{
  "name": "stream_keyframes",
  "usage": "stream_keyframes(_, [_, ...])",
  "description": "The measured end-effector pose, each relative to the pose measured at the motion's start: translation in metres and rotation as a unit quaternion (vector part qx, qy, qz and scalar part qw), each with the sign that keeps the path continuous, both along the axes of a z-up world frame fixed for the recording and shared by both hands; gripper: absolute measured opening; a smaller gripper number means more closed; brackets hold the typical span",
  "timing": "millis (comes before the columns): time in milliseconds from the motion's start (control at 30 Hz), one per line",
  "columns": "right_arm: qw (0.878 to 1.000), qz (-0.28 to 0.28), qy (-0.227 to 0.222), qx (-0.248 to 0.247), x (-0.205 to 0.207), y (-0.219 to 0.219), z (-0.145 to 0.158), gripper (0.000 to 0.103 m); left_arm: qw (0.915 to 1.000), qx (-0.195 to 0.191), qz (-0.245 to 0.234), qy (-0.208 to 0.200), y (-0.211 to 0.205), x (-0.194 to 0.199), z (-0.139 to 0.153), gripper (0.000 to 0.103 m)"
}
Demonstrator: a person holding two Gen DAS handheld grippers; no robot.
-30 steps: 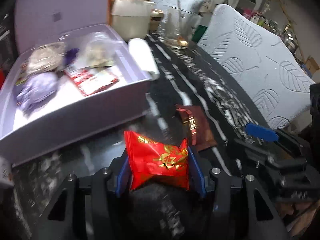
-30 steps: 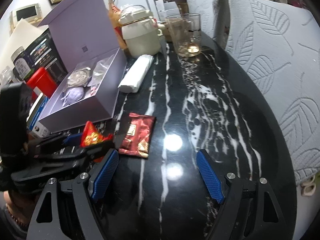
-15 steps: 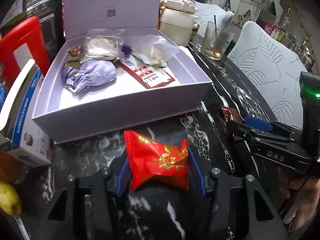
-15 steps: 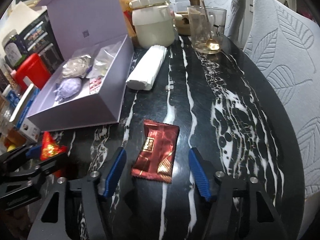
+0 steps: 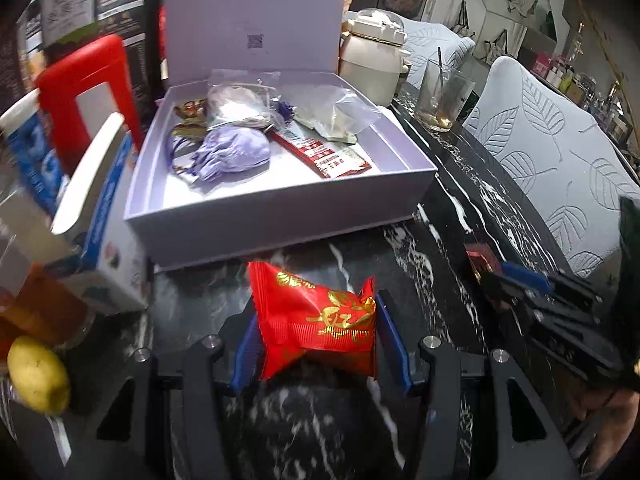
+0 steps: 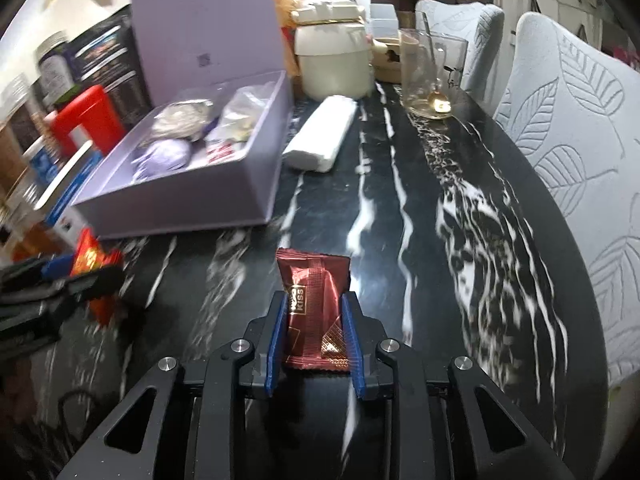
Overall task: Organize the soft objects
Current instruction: 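Grasp the bright red candy packet with the left gripper while the right grasps the dark red packet, then lift and carry both red packets with both grippers over the lavender box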
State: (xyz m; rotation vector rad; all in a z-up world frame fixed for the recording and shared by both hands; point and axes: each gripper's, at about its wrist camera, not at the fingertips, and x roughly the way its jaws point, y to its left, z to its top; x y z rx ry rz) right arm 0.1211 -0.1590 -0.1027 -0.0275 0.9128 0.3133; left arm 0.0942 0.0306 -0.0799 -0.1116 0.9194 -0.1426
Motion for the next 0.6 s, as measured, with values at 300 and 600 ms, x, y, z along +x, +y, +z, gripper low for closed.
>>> stream_keyframes(300, [0.998,0.047,0.014,0.027,-0.068,0.017,0.004,0.027,1.0000,-0.007,-0.004,0.004,0.004,-0.041,0.000,0.053])
stream_keyframes(600, [0.998,0.052,0.011,0.032,-0.105,0.026,0.007,0.027,0.9995,-0.020,-0.018,0.015,0.008,-0.081,-0.005,0.053])
